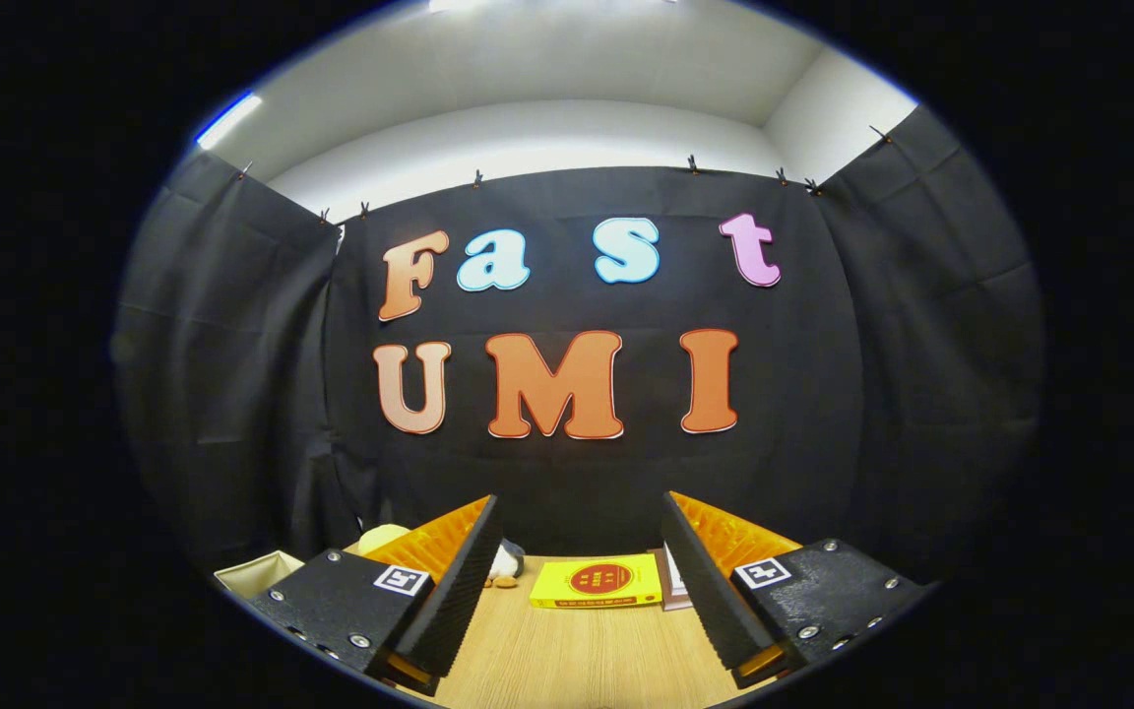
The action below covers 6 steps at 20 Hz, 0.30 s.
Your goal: Open the storage box then place both shoes into the box .Put the left shoe in first, then the right shoe, with the right side of both shoes facing outward in a uniform manner.
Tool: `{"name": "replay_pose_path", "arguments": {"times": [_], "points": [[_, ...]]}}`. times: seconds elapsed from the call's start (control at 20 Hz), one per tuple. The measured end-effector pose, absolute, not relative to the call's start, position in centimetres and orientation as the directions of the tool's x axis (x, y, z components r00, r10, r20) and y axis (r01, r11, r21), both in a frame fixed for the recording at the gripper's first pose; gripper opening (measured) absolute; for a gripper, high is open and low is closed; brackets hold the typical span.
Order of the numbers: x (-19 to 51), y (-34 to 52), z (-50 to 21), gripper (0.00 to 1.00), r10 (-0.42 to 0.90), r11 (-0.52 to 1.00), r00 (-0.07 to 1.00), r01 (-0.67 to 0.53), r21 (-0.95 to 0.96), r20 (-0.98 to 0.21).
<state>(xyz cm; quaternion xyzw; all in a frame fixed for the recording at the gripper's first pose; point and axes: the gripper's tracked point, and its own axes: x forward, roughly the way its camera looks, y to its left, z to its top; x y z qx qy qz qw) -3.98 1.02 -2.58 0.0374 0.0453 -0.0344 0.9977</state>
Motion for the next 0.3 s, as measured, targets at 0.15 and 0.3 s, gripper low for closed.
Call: {"name": "replay_pose_path", "arguments": {"times": [0.15,0.3], "points": [[-4.01,1.22,-2.5,0.97,-0.065,0.995,0.994,0.071,0.068,-0.087],[-4.05,1.67,-2.56,0.97,-0.051,0.996,0.995,0.057,0.067,-0.09]]}}
